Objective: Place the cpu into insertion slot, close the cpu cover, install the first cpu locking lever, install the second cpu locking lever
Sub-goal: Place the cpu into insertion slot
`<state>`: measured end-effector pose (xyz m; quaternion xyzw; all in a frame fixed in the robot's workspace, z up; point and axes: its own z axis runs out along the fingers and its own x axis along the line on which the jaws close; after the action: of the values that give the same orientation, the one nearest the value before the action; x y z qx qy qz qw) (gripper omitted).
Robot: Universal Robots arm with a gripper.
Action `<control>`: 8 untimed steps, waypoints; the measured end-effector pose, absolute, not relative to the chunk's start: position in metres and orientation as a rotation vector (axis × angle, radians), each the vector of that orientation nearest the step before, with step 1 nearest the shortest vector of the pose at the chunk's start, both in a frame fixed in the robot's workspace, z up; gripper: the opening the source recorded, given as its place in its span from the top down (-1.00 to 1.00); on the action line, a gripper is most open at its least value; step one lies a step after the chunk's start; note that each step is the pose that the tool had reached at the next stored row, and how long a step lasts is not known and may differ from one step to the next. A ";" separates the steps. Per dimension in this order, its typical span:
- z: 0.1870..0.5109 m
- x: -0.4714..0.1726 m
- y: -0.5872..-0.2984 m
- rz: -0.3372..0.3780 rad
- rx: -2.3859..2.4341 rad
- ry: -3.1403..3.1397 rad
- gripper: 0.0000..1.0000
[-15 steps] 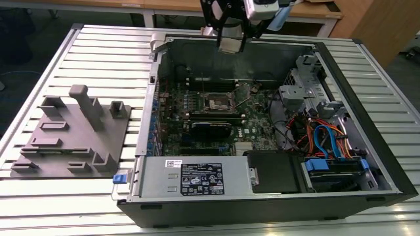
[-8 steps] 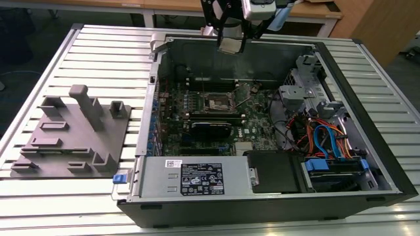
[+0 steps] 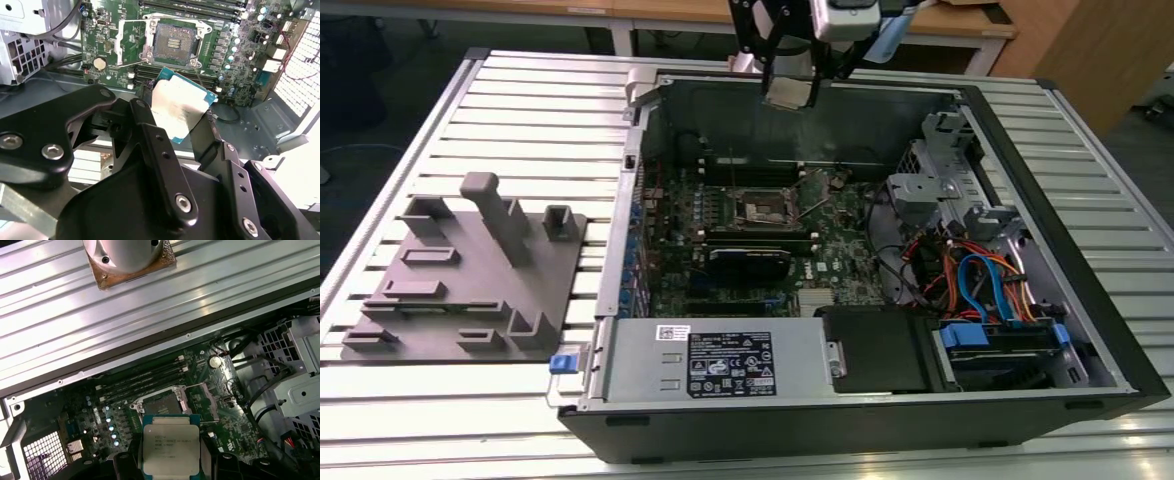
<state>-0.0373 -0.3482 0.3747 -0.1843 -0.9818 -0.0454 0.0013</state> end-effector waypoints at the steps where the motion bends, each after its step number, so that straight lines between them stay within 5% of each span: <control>1: 0.375 -0.037 -0.348 -0.143 -0.584 -3.081 -0.08; 8: 0.375 -0.037 -0.348 -0.143 -0.637 -3.072 -0.08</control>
<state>-0.0373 -0.3482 0.3746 -0.2028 -0.9782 -0.0454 0.0004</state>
